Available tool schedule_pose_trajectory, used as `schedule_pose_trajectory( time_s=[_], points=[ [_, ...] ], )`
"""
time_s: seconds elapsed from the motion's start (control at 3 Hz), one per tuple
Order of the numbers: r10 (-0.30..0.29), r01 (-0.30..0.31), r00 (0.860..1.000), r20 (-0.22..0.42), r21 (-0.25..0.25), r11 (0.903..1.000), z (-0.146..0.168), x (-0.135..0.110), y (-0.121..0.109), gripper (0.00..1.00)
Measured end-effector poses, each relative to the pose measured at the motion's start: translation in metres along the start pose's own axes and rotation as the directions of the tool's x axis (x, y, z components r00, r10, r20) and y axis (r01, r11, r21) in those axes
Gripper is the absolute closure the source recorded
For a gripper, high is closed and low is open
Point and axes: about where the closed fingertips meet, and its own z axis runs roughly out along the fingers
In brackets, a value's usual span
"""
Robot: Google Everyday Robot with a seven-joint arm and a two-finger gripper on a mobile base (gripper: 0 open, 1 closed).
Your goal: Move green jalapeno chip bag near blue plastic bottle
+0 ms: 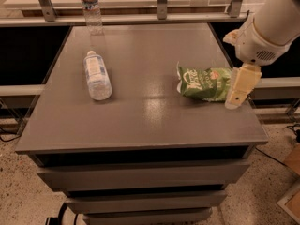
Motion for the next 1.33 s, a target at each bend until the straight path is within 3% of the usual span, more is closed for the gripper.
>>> schedule_pose_trajectory(
  time_s=[0.33, 0.67, 1.0, 1.33],
  points=[
    [-0.023, 0.024, 0.999, 0.049, -0.031, 0.9992, 0.037, 0.005, -0.011, 0.0],
    [-0.032, 0.037, 0.996, 0.085, -0.066, 0.9971, 0.066, 0.009, -0.018, 0.12],
    [-0.032, 0.043, 0.993, 0.113, -0.099, 0.9941, 0.088, 0.013, -0.021, 0.36],
    [-0.032, 0.045, 0.992, 0.12, -0.108, 0.9932, 0.09, 0.014, -0.023, 0.59]
  ],
)
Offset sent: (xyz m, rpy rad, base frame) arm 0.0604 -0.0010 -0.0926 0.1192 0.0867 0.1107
